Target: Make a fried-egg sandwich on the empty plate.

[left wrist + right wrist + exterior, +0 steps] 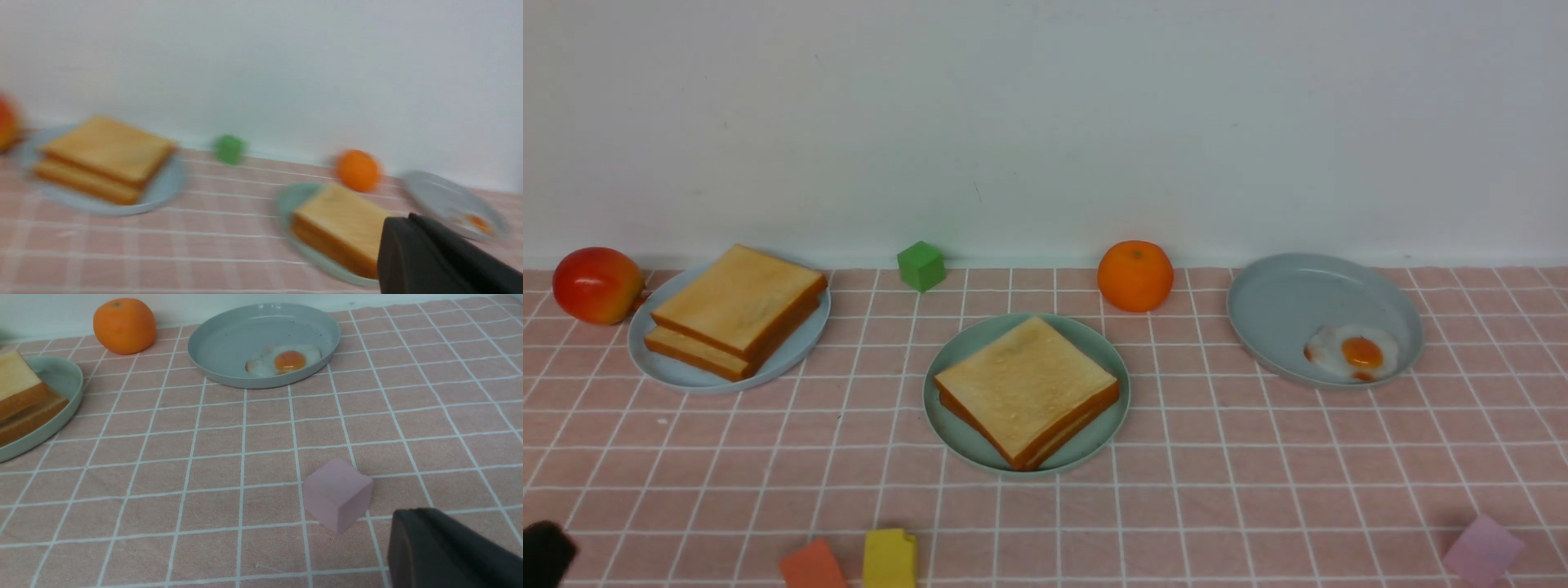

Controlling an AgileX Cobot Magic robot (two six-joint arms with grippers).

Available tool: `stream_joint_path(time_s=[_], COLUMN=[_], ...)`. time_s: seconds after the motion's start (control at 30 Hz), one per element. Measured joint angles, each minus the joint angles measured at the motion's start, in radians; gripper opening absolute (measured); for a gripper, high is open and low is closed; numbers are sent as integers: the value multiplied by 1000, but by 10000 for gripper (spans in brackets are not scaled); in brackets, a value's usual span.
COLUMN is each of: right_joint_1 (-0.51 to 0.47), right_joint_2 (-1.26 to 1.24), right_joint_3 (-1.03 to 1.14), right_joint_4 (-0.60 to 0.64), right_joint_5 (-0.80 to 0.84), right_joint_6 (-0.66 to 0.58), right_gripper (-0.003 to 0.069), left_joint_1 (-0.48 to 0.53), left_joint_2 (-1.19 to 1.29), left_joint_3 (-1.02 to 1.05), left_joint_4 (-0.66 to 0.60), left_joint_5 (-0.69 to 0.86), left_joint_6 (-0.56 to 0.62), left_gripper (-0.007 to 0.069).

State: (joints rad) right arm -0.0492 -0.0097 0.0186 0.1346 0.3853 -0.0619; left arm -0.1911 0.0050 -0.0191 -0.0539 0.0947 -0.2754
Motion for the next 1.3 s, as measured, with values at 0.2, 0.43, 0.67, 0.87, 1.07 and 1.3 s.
stream_joint_path(time_s=[0.2, 0.43, 0.67, 0.87, 1.07, 1.3], right_joint_1=[0, 0, 0, 0, 0, 0], right_joint_2=[-1, -1, -1, -1, -1, -1], right_joint_3=[0, 0, 0, 0, 0, 0], right_joint_4=[-2, -3, -3, -3, -3, -3], right_joint_5=[1, 1, 1, 1, 1, 1], right_joint_6=[0, 1, 1, 1, 1, 1], right_gripper=[11, 15, 25, 29, 37, 46], left_joint_1=[177, 183, 183, 183, 183, 183], left_joint_2=[-16, -16, -16, -16, -16, -16], left_joint_3=[47, 50, 50, 50, 50, 50], left_joint_4=[-10, -12, -13, -13, -14, -14], left_joint_5=[246, 292, 293, 293, 293, 293], left_joint_6=[11, 14, 14, 14, 14, 14], left_gripper=[-13, -13, -13, -13, -13, -11])
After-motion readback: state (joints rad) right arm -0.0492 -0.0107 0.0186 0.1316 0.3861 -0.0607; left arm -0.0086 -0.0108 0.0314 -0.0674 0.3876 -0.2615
